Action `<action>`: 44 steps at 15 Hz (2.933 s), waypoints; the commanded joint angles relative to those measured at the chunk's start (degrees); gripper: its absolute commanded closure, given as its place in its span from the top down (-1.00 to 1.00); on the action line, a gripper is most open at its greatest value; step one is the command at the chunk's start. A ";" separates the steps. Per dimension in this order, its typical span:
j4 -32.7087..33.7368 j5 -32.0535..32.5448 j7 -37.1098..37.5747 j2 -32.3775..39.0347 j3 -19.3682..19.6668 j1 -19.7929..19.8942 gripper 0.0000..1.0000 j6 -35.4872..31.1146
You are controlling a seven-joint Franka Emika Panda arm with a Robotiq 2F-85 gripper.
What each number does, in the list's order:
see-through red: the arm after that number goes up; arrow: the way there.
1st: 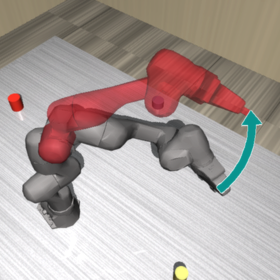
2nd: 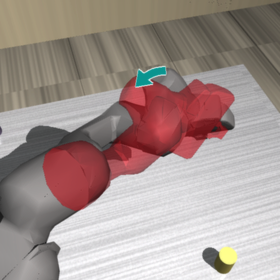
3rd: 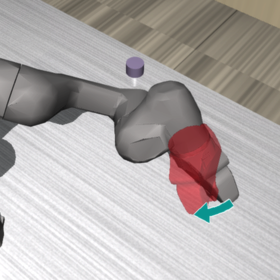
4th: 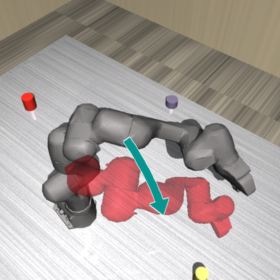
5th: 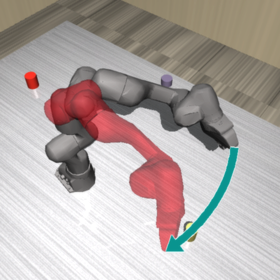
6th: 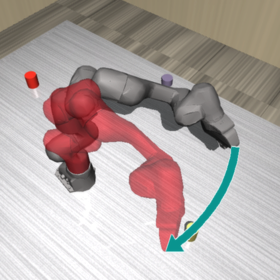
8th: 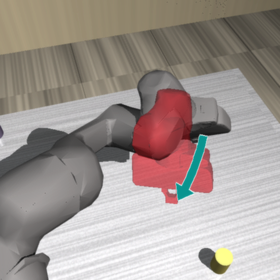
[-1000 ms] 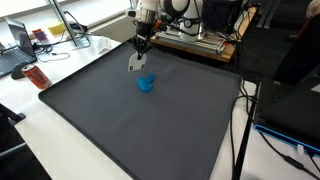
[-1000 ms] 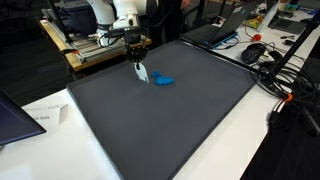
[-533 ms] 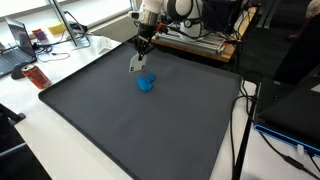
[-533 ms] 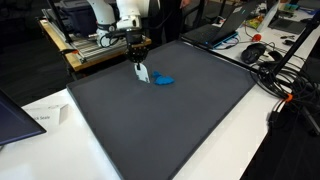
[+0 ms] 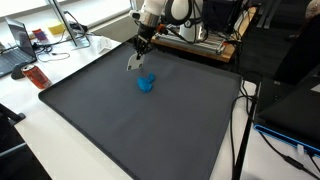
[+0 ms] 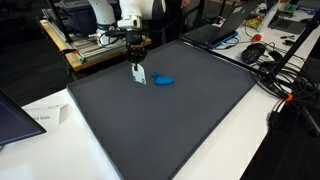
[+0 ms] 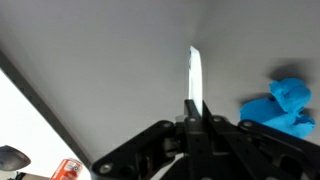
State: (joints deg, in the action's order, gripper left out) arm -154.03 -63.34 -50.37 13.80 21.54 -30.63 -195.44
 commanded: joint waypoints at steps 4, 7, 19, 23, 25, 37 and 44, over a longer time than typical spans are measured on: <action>3.66 -11.26 -9.87 4.51 13.35 -13.74 -0.98 4.79; 3.80 -10.23 -8.54 6.59 20.01 -20.09 -0.98 7.78; 9.81 17.52 19.62 25.19 63.62 -57.81 -0.98 42.66; 6.11 32.39 29.40 13.39 56.42 -50.96 -0.92 30.07; 5.46 33.22 29.65 12.06 55.48 -49.30 -0.92 29.21; 9.39 63.32 53.80 18.15 57.60 -54.03 -0.98 39.93; 13.22 70.59 63.87 23.83 54.97 -57.29 -0.98 45.15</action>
State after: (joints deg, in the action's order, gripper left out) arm -142.64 4.18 9.00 34.52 77.66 -86.97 -152.64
